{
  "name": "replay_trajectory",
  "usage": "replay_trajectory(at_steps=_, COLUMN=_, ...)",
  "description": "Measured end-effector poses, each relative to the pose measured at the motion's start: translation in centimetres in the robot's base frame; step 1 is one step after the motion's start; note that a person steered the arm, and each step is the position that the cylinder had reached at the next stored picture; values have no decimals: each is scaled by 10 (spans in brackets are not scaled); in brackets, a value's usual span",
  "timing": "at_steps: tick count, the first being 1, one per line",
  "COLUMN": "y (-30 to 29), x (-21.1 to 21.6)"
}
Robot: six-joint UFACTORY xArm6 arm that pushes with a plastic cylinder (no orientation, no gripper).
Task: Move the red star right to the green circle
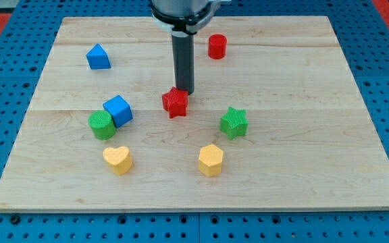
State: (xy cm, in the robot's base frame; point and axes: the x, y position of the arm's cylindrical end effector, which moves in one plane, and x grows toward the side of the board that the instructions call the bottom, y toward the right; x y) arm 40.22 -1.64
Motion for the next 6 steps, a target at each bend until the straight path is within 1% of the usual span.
replay_trajectory(at_steps=1, y=-12, x=5)
replay_trajectory(at_steps=2, y=-44, x=24)
replay_trajectory(at_steps=3, y=-15, x=47)
replay_trajectory(at_steps=4, y=25, x=46)
replay_trajectory(at_steps=5, y=16, x=92)
replay_trajectory(at_steps=6, y=-33, x=78)
